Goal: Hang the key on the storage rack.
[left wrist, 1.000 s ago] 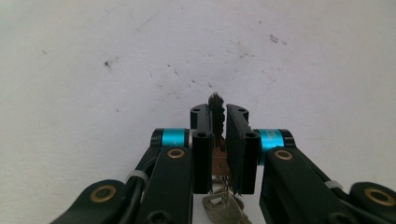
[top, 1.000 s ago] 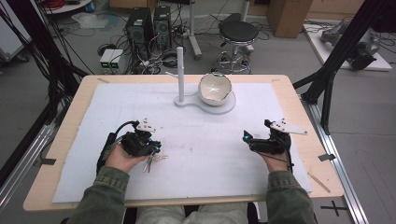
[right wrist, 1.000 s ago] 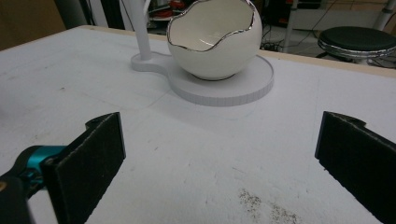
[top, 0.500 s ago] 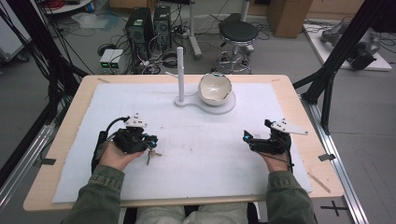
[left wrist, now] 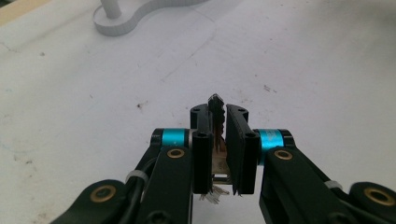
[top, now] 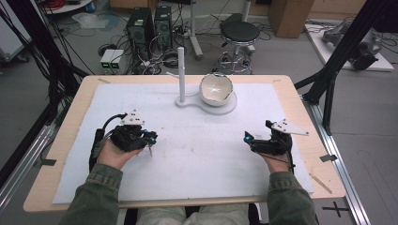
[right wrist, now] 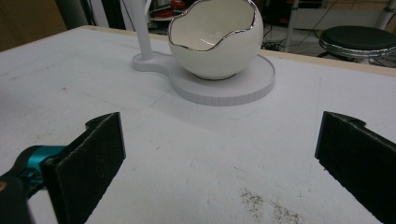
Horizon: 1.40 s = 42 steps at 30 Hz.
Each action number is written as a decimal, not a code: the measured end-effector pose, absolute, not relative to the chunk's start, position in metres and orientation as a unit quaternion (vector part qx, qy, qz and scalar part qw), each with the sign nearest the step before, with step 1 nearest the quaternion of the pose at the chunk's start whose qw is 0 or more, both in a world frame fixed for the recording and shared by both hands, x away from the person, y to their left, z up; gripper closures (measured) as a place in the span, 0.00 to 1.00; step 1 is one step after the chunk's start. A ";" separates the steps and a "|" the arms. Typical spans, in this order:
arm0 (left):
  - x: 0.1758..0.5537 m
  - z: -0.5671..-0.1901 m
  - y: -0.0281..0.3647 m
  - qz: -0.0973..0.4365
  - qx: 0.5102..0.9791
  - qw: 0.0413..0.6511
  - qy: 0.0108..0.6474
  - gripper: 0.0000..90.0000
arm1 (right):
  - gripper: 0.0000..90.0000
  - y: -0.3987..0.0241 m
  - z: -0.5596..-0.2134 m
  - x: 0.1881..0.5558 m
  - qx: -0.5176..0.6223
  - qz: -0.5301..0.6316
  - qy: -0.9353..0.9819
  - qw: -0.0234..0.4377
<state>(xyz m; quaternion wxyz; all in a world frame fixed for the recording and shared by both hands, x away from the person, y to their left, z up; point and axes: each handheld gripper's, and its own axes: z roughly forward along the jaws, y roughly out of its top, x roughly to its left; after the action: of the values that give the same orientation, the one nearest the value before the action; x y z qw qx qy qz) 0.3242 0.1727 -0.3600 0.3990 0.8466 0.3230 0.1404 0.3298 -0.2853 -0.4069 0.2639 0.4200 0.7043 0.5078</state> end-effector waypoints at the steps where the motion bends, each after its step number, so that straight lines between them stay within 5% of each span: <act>1: 0.325 -0.358 0.172 0.143 0.847 0.399 0.321 0.90 | 0.01 -0.286 -0.407 0.330 0.419 0.508 0.704 0.266; 42: 0.376 -0.271 0.137 0.158 0.850 0.416 0.283 0.90 | 0.01 -0.288 -0.406 0.330 0.422 0.513 0.698 0.266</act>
<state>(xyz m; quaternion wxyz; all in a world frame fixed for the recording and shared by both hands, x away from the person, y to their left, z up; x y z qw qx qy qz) 0.3763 0.1374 -0.2709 0.4159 0.8496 0.2831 0.1581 0.3296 -0.2885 -0.4058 0.2660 0.4218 0.6985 0.5133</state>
